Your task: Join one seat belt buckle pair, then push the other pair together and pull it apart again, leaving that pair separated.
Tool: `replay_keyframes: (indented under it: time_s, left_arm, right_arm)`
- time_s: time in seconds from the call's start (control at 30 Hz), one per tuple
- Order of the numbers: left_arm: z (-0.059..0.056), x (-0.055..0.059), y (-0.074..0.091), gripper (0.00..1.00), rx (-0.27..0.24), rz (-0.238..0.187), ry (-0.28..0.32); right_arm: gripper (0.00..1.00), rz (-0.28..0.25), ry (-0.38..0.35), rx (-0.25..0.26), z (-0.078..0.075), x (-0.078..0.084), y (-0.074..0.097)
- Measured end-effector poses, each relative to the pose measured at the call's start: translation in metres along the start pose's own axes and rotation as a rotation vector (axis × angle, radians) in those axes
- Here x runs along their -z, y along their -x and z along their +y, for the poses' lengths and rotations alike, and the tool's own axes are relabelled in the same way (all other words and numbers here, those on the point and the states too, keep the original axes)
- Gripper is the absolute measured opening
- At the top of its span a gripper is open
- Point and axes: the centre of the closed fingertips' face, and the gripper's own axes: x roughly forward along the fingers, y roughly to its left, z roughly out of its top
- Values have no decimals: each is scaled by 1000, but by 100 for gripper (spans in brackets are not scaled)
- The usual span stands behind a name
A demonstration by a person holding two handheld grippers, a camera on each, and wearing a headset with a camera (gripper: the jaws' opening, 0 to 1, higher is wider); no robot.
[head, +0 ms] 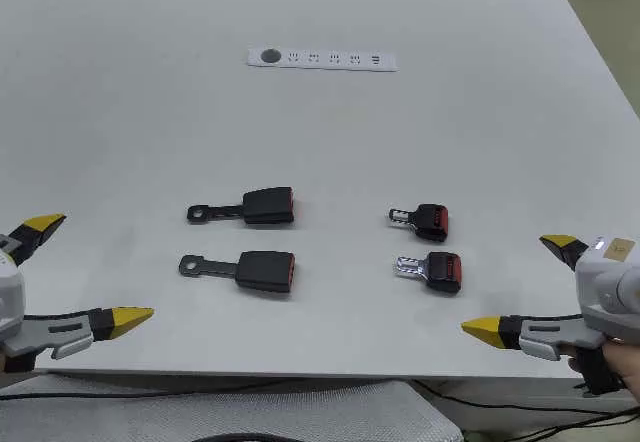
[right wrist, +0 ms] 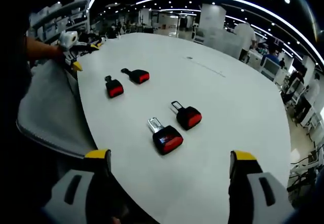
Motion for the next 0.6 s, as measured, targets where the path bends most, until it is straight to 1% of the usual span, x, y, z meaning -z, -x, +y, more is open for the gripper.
replay_keyframes:
  time_s: [0.03,0.07,0.13,0.23,0.4,0.6]
  left_arm:
    - [-1,0,0,97,3,-1,0]
    - [-2,0,0,96,10,-2,-4]
    - [-5,-1,-1,96,20,-3,-12]
    - [-6,-1,-1,97,26,-2,-19]
    - [-3,-2,0,97,13,-10,-12]
    - [-2,-2,0,97,10,-9,-17]
  right_arm:
    - [97,14,16,22,-4,2,1]
    - [97,24,41,33,-6,2,2]
    - [97,25,52,27,-4,1,2]
    - [97,23,52,20,-7,2,2]
    - [97,14,28,18,-8,2,2]
    - [97,17,35,11,-4,3,1]
